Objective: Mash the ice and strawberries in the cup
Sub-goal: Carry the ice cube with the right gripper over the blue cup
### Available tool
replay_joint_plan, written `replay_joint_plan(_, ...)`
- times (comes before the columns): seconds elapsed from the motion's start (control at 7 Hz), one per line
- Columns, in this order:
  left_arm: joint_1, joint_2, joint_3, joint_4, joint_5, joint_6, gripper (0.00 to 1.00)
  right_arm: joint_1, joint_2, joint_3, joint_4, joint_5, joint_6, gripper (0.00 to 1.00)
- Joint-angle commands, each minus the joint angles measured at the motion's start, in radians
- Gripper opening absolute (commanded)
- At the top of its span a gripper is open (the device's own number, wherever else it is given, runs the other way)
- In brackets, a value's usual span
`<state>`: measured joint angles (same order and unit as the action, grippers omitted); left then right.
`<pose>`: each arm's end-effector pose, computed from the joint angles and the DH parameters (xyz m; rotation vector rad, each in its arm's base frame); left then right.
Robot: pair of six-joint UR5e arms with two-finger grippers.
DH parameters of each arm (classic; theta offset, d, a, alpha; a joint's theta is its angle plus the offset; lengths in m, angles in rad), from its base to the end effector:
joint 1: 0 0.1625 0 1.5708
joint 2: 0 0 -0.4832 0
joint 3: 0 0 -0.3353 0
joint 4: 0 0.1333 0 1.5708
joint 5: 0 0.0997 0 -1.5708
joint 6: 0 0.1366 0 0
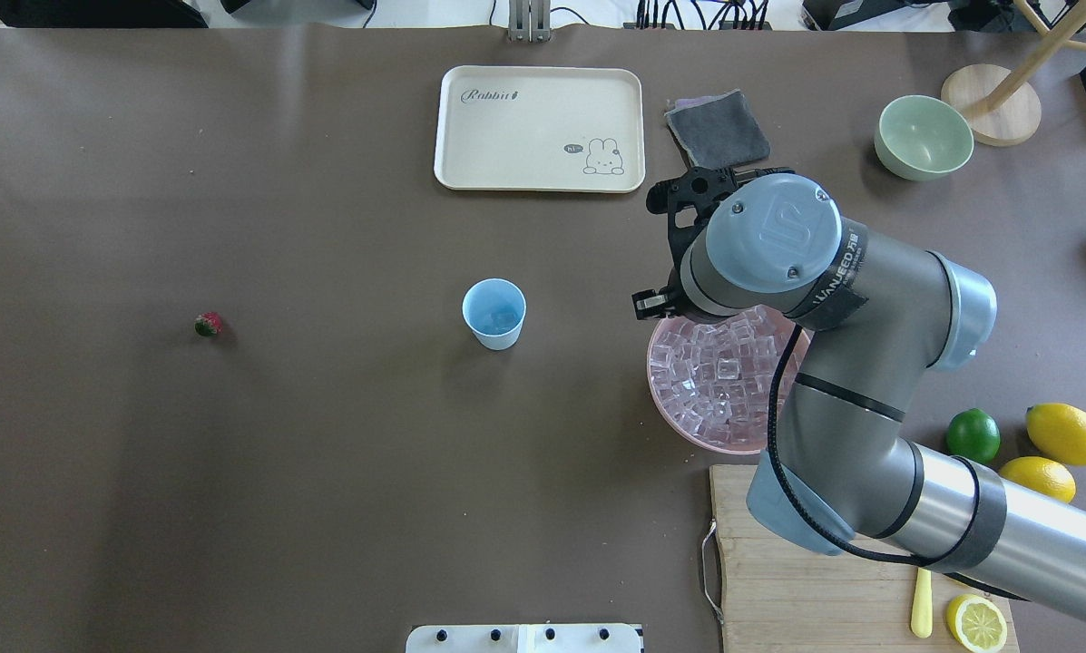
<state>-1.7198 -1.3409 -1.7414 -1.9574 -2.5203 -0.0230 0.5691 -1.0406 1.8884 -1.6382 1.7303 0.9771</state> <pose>-0.0731 -0.3375 0.6961 0.3605 0.9188 -0.0024 -0.4722 -0.4345 0.3536 0.3013 -0.7340 -0.0855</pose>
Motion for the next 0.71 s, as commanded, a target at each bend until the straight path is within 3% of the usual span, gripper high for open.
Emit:
replay_joint_plan(0.0, 0.000, -0.001, 0.002, 0.000, 0.000, 0.000, 0.99, -0.015, 0.133, -0.052, -0.014, 0.000, 0.116, 0.05)
replay_joint_plan(0.29, 0.000, -0.001, 0.000, 0.002, -0.002, 0.000, 0.99, -0.053, 0.303, -0.228, -0.006, -0.009, 0.187, 0.05)
replay_joint_plan(0.57, 0.000, -0.001, 0.011, 0.002, 0.000, -0.002, 0.99, -0.089, 0.388, -0.293, -0.005, -0.021, 0.222, 0.05)
